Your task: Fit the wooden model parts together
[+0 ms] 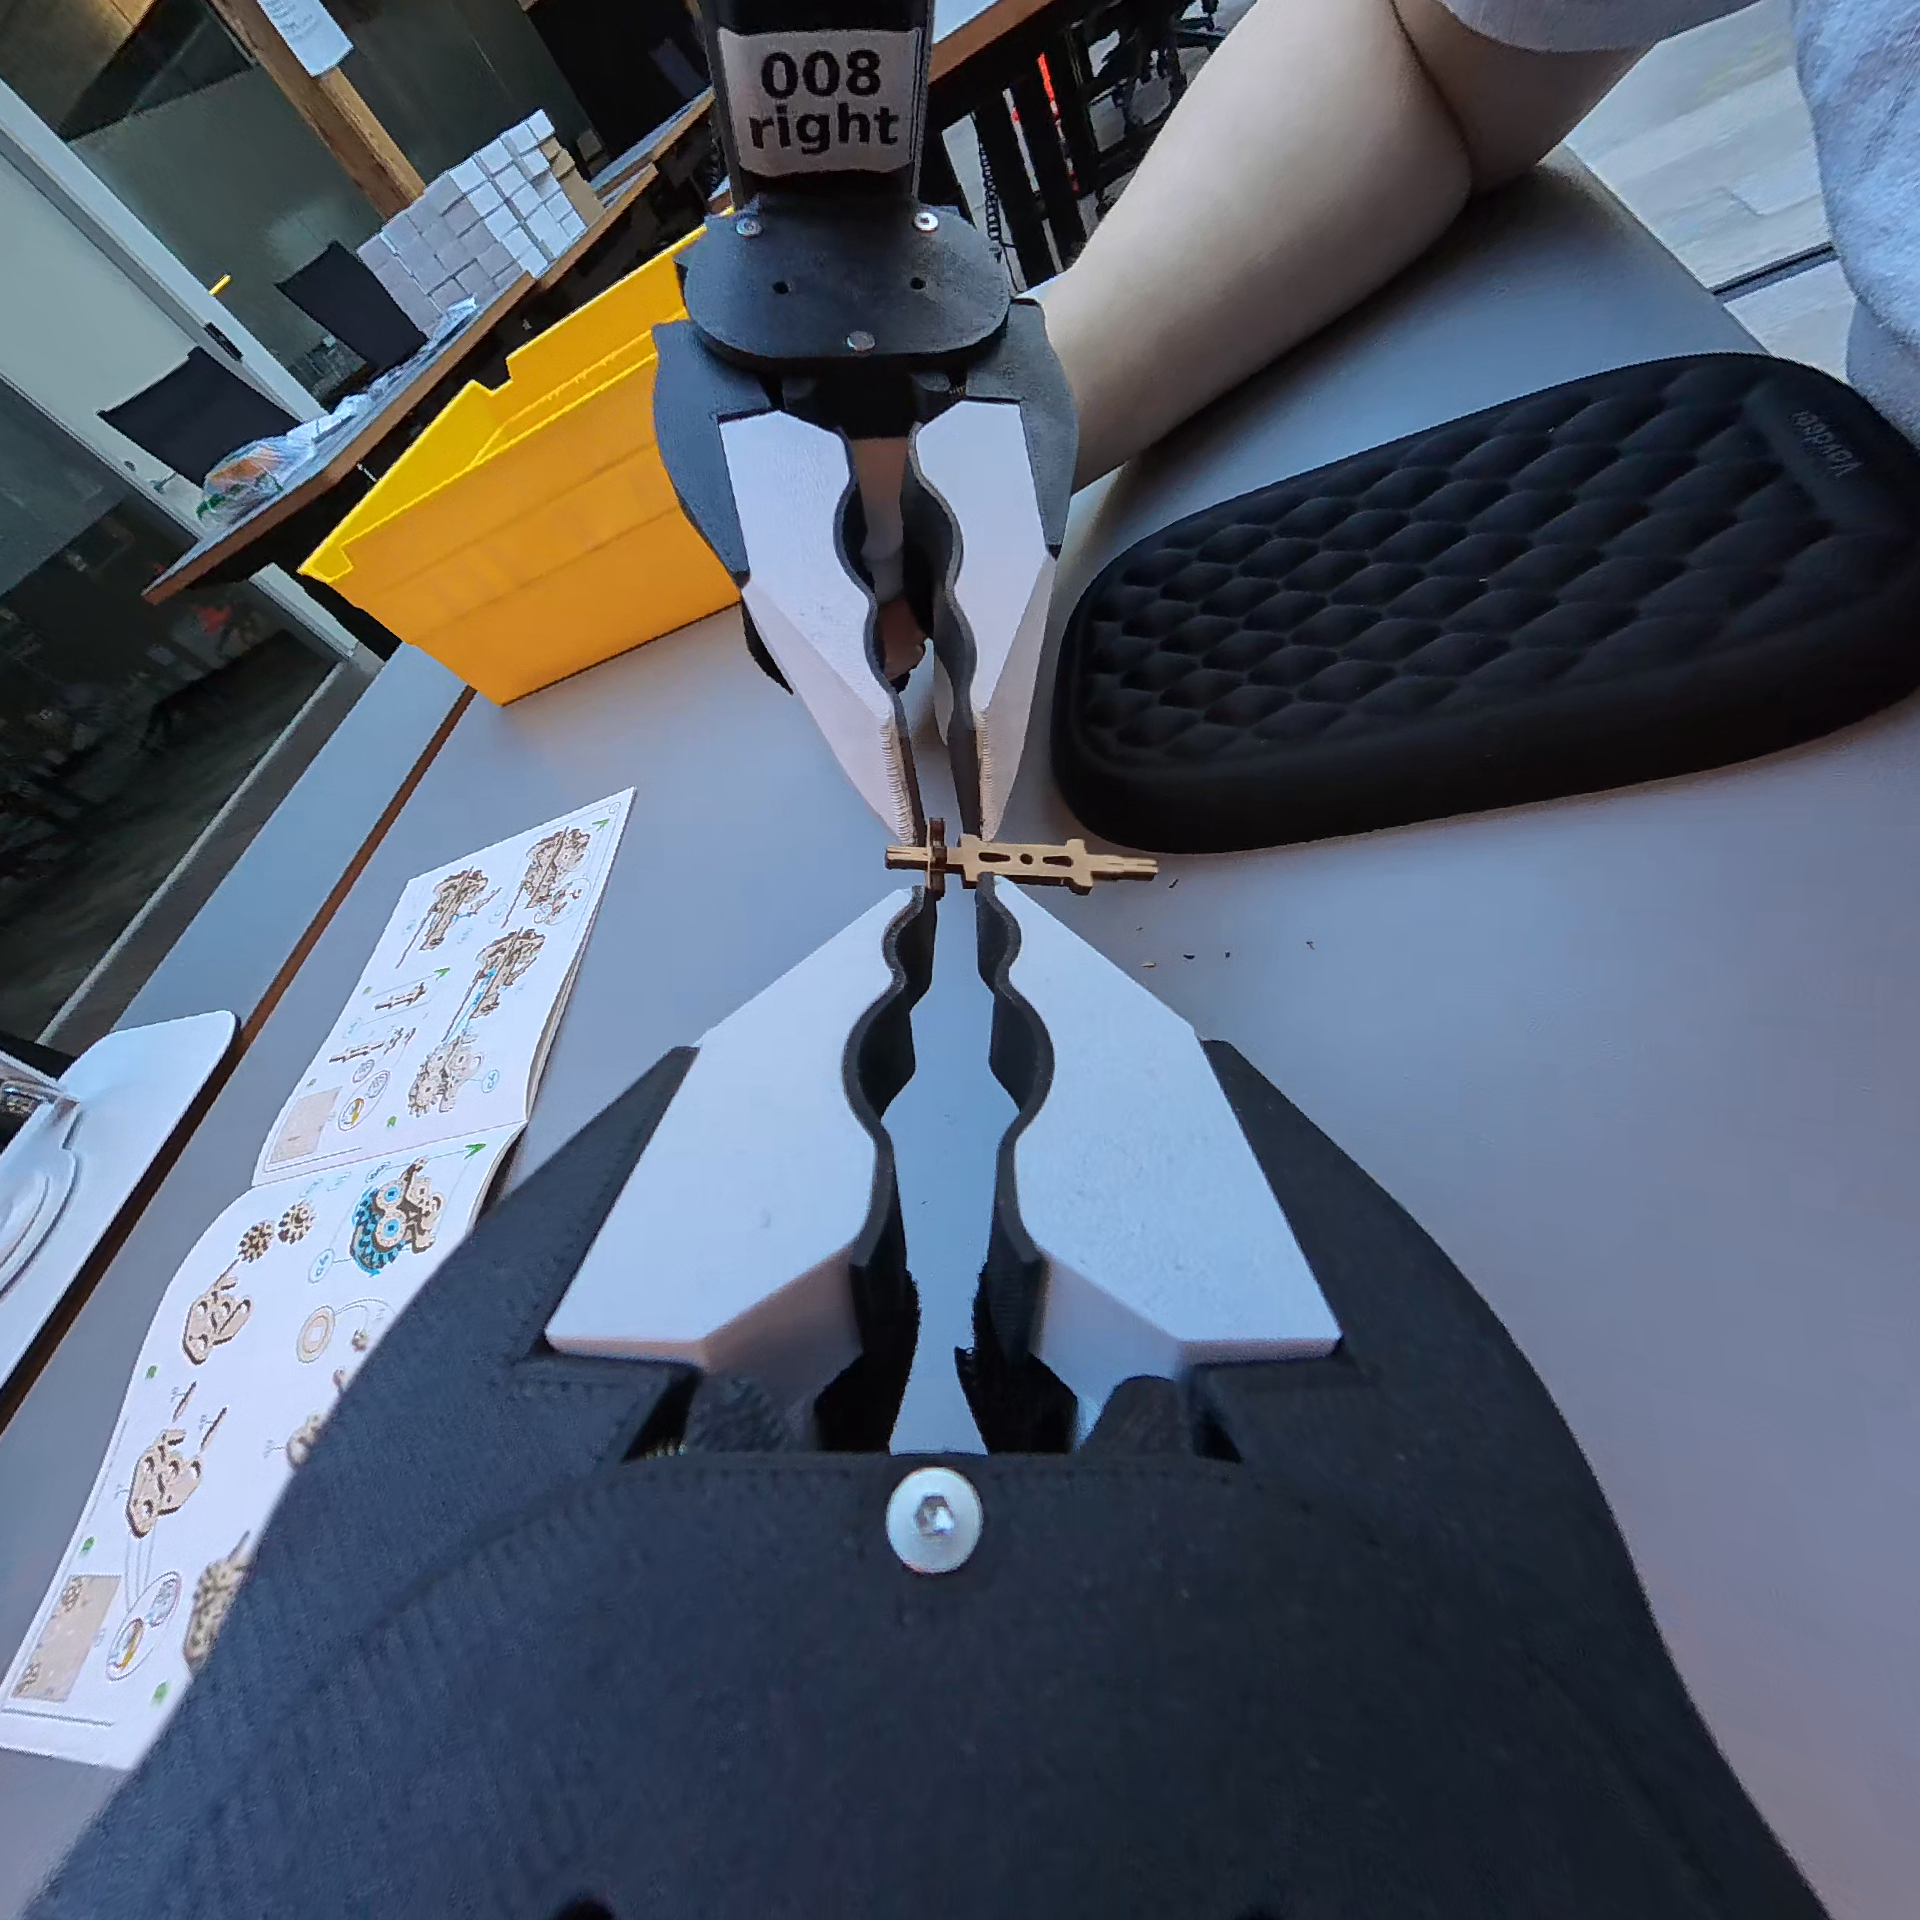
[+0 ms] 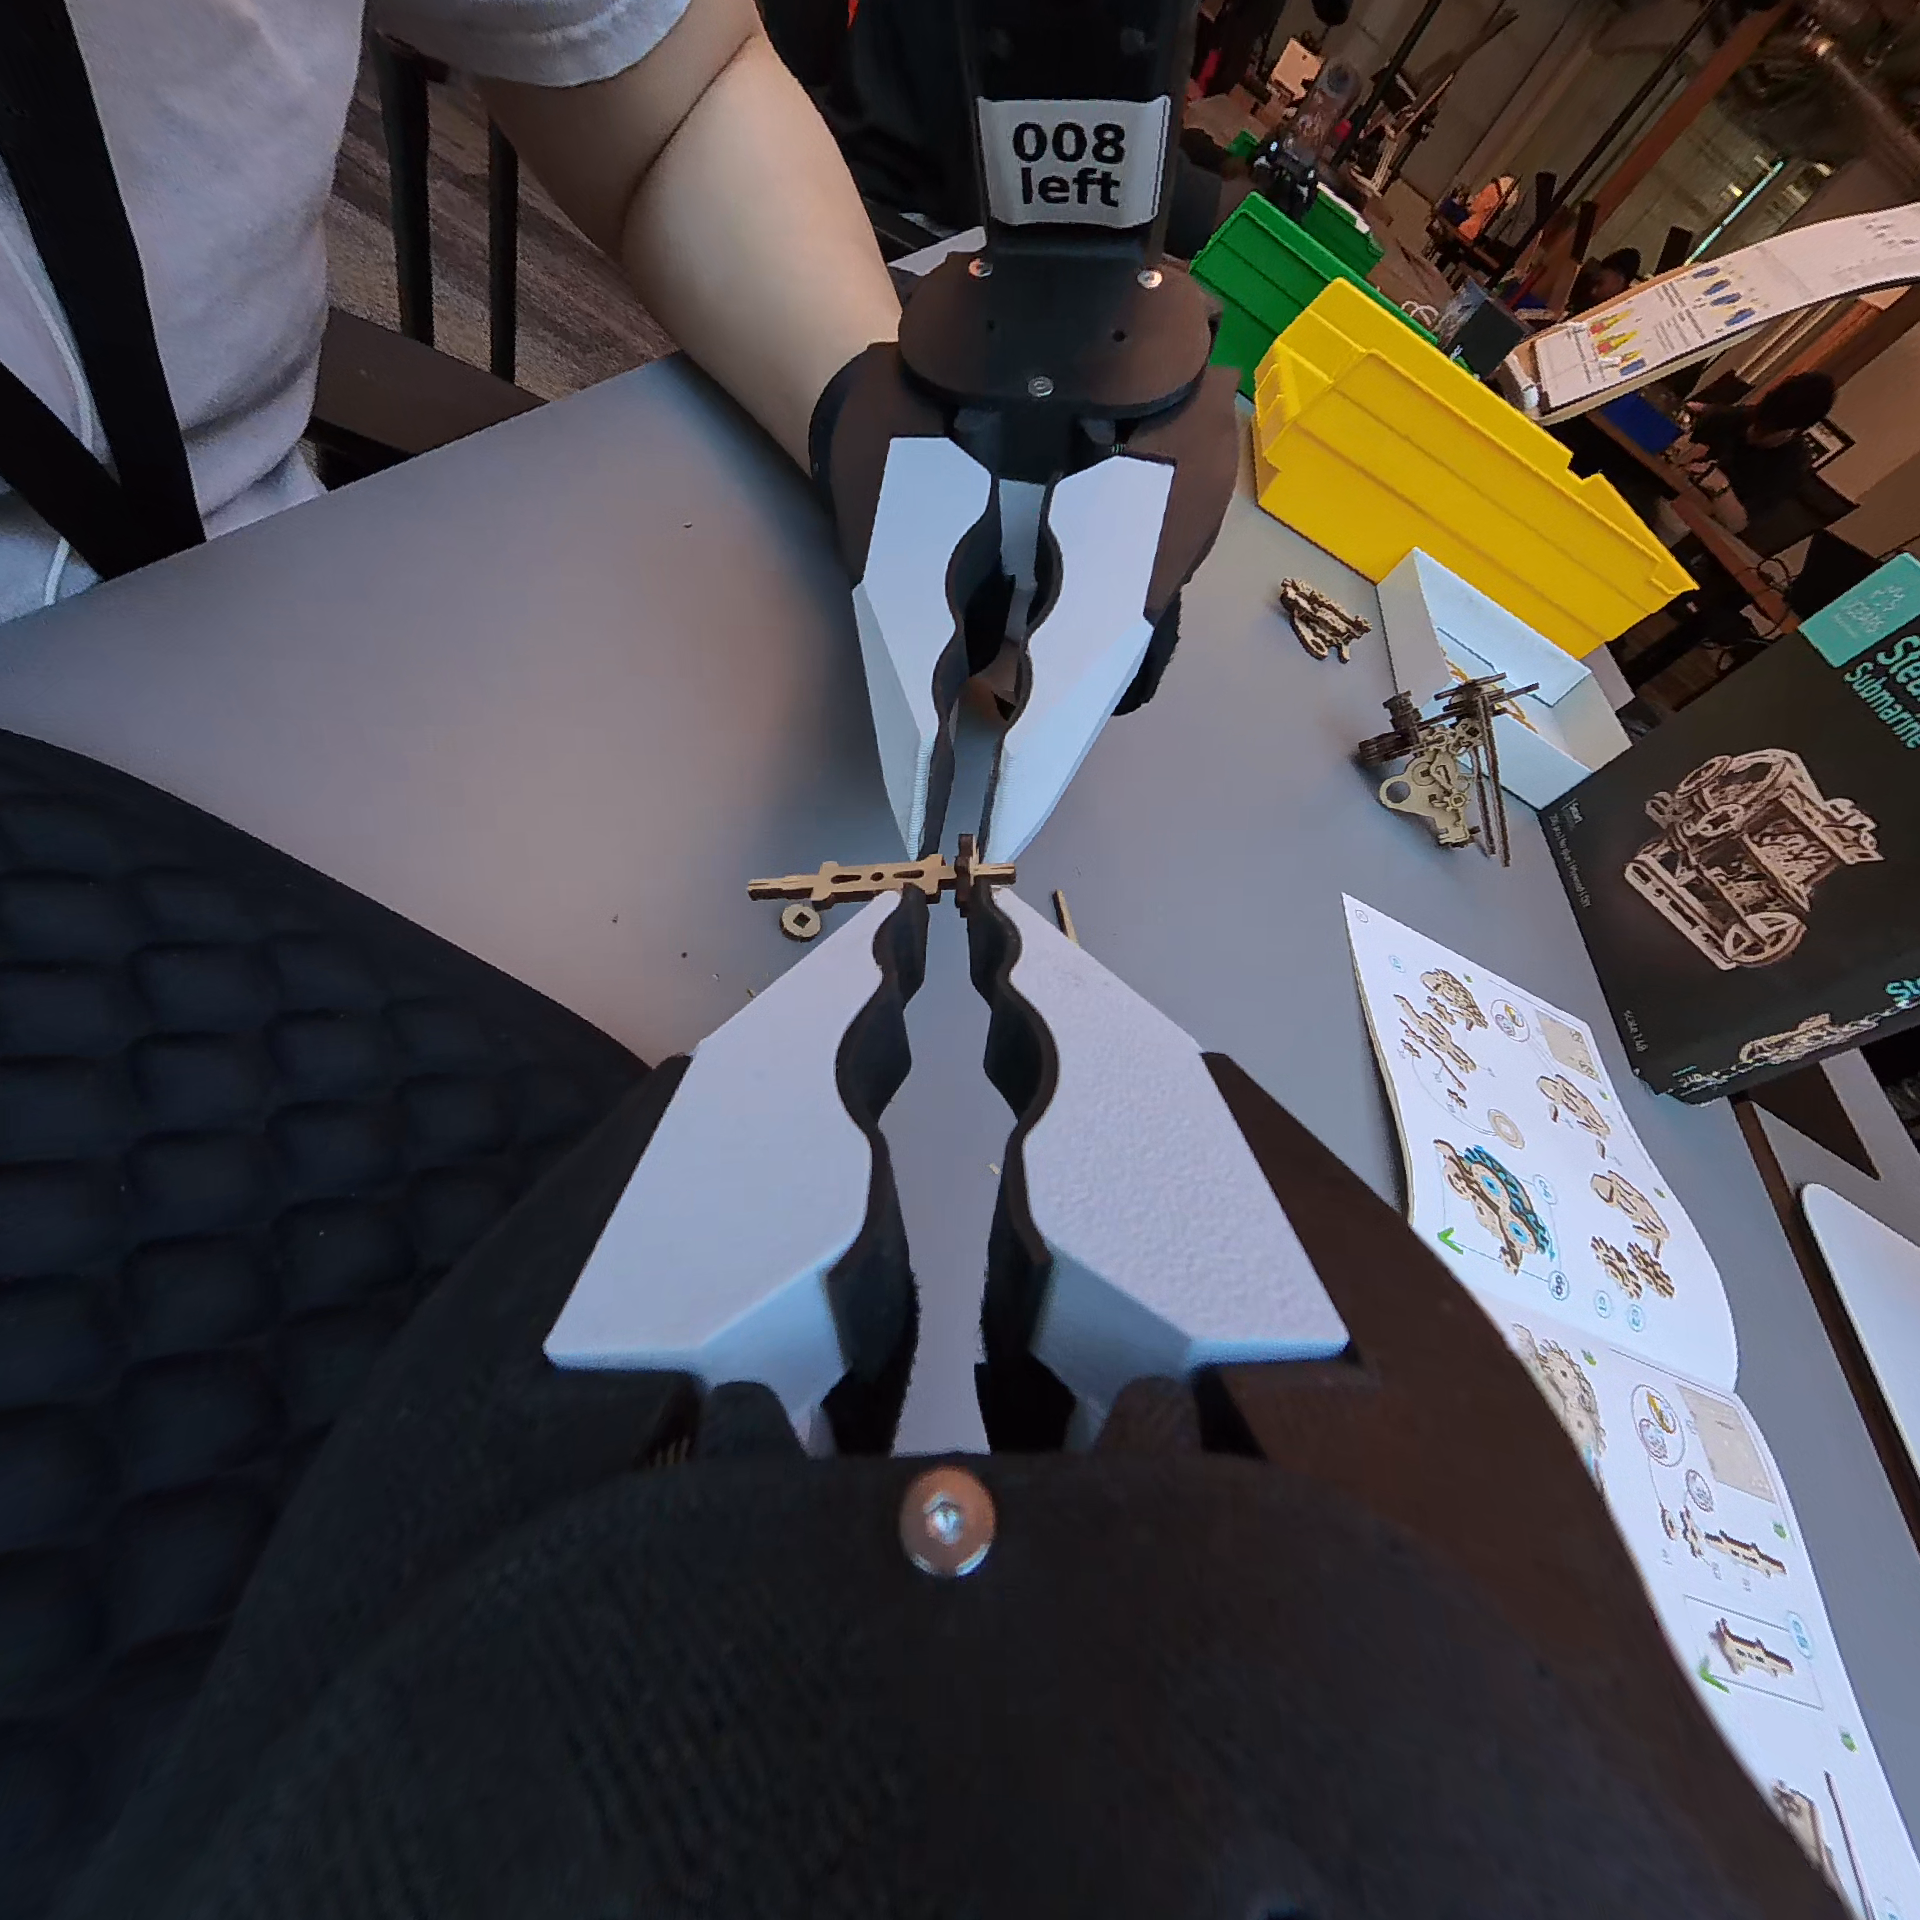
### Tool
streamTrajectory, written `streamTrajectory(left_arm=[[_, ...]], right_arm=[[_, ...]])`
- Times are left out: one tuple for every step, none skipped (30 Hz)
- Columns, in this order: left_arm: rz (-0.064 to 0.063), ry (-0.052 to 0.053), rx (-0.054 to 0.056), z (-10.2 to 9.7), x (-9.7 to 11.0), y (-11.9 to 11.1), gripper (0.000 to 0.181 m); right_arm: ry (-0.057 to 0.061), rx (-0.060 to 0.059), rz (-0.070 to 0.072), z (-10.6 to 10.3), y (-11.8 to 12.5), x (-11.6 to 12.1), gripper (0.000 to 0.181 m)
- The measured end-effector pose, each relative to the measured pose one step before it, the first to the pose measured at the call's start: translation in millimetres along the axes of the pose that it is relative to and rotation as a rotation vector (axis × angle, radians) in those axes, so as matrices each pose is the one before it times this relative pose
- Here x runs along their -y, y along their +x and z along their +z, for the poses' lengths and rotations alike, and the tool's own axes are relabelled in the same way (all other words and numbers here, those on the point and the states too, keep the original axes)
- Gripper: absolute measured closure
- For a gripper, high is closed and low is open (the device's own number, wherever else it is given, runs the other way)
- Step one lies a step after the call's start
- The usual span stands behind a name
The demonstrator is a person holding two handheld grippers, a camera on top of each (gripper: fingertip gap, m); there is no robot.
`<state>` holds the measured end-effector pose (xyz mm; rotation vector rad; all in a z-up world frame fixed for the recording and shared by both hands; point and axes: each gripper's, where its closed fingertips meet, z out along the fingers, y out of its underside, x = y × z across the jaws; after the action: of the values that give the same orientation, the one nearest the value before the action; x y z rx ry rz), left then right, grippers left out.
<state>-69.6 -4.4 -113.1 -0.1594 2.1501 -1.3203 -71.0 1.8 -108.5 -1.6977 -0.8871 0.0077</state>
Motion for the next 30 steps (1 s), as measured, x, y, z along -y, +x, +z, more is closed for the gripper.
streamTrajectory(left_arm=[[-0.0044,-0.0001,-0.0021,-0.03,-0.09,0.0,0.176],[-0.0008,-0.001,-0.002,0.1,-0.2,0.1,0.176],[-0.0027,-0.0051,-0.0083,0.2,-0.68,0.98,0.176],[-0.0032,-0.0023,-0.0063,0.21,-0.45,0.79,0.176],[-0.0029,0.0,-0.0031,0.17,-0.21,0.31,0.176],[-0.0049,-0.0024,-0.0054,0.16,-0.38,0.24,0.176],[-0.0039,0.0015,0.0024,-0.08,-0.12,-0.84,0.176],[-0.0048,0.0095,0.0049,-0.59,0.76,-1.75,0.176],[-0.0221,0.0121,-0.0151,-0.1,0.84,-0.01,0.176],[-0.0518,0.0143,-0.026,0.03,0.95,-0.21,0.175],[-0.0595,0.0202,-0.0228,-1.08,2.04,-1.84,0.175],[-0.053,0.0242,-0.0212,-1.71,2.44,-1.89,0.176],[-0.0382,0.0142,-0.0052,-1.43,1.51,-2.98,0.175],[-0.0218,0.0055,-0.0008,-1.0,0.65,-2.17,0.175],[-0.0122,0.0015,-0.0002,-0.56,-0.04,-0.9,0.176],[-0.0052,0.0008,0.005,-0.52,-0.04,-0.96,0.176],[-0.0056,-0.0016,0.0028,-0.47,-0.34,-0.84,0.176],[-0.008,0.0019,-0.0027,-0.34,0.07,-0.31,0.176],[-0.01,0.002,-0.0041,-0.18,0.21,-0.34,0.176],[-0.0097,0.0,-0.0052,0.01,0.03,-0.26,0.176],[-0.0073,0.0011,-0.0048,-0.03,0.11,0.02,0.176],[-0.0056,0.0005,-0.0076,-0.03,0.09,0.64,0.176],[-0.0067,-0.0049,-0.0051,0.24,-0.7,0.25,0.176],[-0.0028,0.0004,-0.0032,-0.13,0.08,0.24,0.176],[-0.0009,-0.0013,-0.0049,-0.01,-0.17,0.57,0.176],[0.0022,-0.0021,-0.0043,0.32,-0.23,0.88,0.176],[0.0021,-0.0042,-0.0002,0.45,-0.56,0.22,0.176],[0.0025,-0.0019,-0.0051,0.37,-0.19,0.87,0.176],[0.0036,-0.0018,-0.0098,0.22,-0.12,1.51,0.176],[0.0036,-0.0021,-0.0114,0.14,-0.29,1.69,0.176]], right_arm=[[0.0015,-0.001,-0.0002,-0.04,0.02,-0.03,0.175],[-0.0031,0.0037,-0.0004,0.23,-0.63,-0.43,0.175],[-0.0035,0.0066,0.0009,0.39,-1.02,-0.69,0.175],[0.0002,0.0015,-0.0008,0.0,-0.46,-0.18,0.175],[-0.0006,0.0025,0.0018,-0.02,-0.33,-0.28,0.175],[-0.0023,0.0007,0.0024,0.07,0.14,-0.54,0.175],[0.0079,-0.0079,0.0029,-0.31,1.5,0.57,0.175],[0.0148,0.0049,0.0216,-0.4,1.1,0.94,0.175],[0.0111,0.028,0.0425,-0.58,-0.27,0.43,0.174],[0.0188,0.0096,0.034,-0.8,1.45,1.19,0.174],[0.035,0.0019,0.0312,-0.67,2.42,2.7,0.174],[0.0299,0.0015,0.0452,-0.48,2.97,2.12,0.174],[0.0196,-0.0047,0.0315,-0.28,3.35,1.11,0.174],[0.0124,0.0017,0.0146,0.14,1.3,0.42,0.174],[0.0004,-0.0022,0.0085,0.1,1.17,0.06,0.174],[0.001,-0.0129,0.002,-0.02,1.96,0.05,0.172],[0.0011,-0.0263,-0.0049,-0.13,3.18,0.2,0.167],[0.0044,-0.0171,-0.0104,-0.34,1.5,0.65,0.165],[0.003,-0.0116,-0.0113,-0.38,0.48,0.45,0.165],[0.0002,-0.0061,-0.0177,-0.04,-0.54,0.29,0.165],[0.0014,-0.0041,-0.0229,-0.07,-0.93,1.25,0.165],[0.0066,-0.0054,-0.031,-0.02,-1.25,2.54,0.165],[0.0026,-0.009,-0.0318,0.04,-0.64,1.67,0.165],[-0.0014,-0.0038,-0.0215,0.17,-0.81,0.07,0.165],[0.0029,0.0186,-0.0063,0.33,-3.22,0.42,0.169],[-0.0056,0.0115,-0.0041,0.12,-1.79,-0.6,0.171],[-0.0056,0.0029,-0.0107,-0.05,-0.39,-0.41,0.17],[-0.0011,0.0101,-0.003,0.11,-1.3,0.37,0.17],[0.0007,0.016,0.0086,0.6,-2.07,0.14,0.17],[0.0028,0.0148,0.0118,0.51,-1.8,-0.18,0.169]])
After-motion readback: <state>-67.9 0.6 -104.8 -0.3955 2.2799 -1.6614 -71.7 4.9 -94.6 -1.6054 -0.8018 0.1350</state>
